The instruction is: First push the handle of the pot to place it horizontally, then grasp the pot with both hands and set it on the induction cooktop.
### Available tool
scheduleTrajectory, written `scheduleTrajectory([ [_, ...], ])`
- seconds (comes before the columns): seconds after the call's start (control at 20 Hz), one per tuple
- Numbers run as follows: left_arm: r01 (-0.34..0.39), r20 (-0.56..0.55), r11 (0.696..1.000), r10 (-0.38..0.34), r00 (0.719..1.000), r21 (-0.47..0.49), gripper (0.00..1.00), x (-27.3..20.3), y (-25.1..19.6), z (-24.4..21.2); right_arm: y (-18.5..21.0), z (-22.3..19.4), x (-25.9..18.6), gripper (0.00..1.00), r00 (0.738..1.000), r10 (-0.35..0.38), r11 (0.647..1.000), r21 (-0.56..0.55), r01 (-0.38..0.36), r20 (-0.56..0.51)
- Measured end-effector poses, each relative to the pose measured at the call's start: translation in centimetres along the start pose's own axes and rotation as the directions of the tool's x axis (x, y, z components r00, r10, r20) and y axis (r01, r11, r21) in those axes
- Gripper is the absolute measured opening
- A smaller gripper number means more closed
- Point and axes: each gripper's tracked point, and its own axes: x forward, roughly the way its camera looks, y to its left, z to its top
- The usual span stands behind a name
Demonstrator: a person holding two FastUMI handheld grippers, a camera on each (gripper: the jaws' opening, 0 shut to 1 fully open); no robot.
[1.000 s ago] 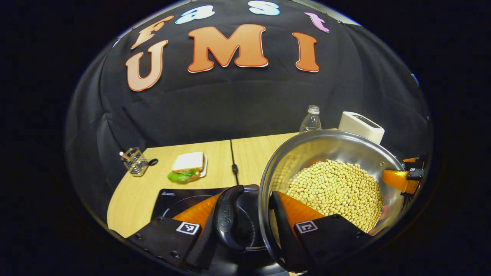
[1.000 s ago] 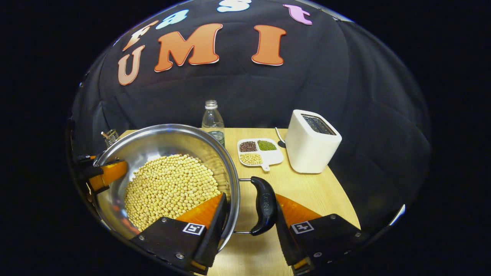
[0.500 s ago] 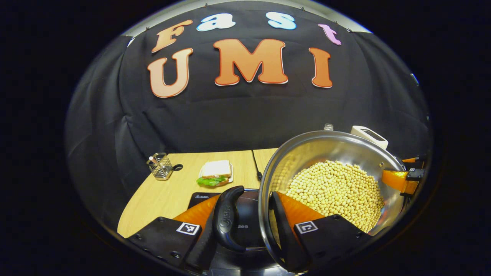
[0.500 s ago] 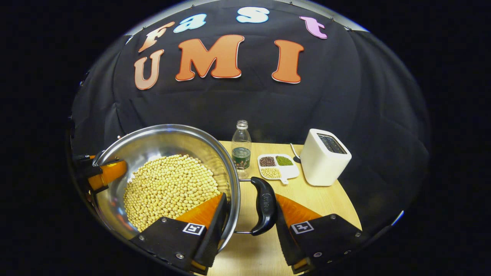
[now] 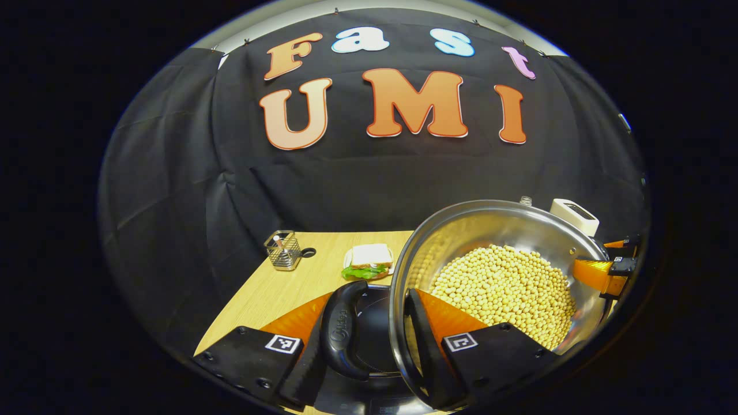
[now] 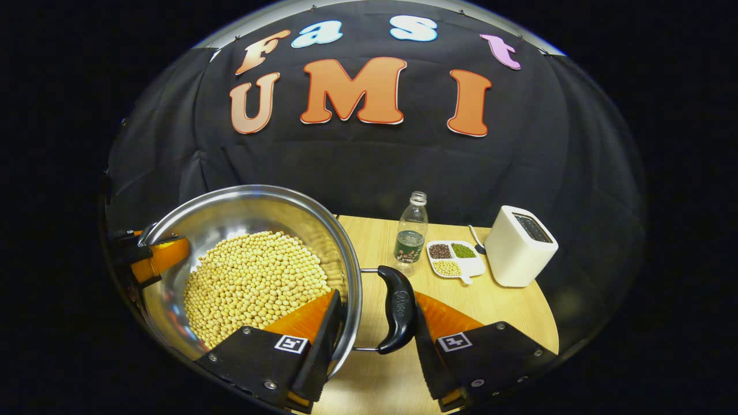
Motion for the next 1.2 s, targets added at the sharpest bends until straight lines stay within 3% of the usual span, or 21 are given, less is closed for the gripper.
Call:
scheduleTrajectory([
  [0.45,-0.051,-0.009,0.999,0.051,0.999,-0.019,0.76,1.2,5.4,-1.1,5.2,-0.1,1.7,0.67,0.999,0.044,0.999,-0.018,-0.044,-0.016],
  [0.95,-0.063,-0.074,0.998,0.06,0.995,-0.03,0.72,4.5,7.3,-4.0,7.8,-2.3,5.5,0.67,0.994,0.053,0.998,-0.036,-0.057,-0.093],
  [1.2,-0.065,-0.106,0.997,0.06,0.993,-0.045,0.76,5.7,7.6,-5.4,8.6,-3.1,7.1,0.67,0.991,0.052,0.997,-0.043,-0.058,-0.123],
])
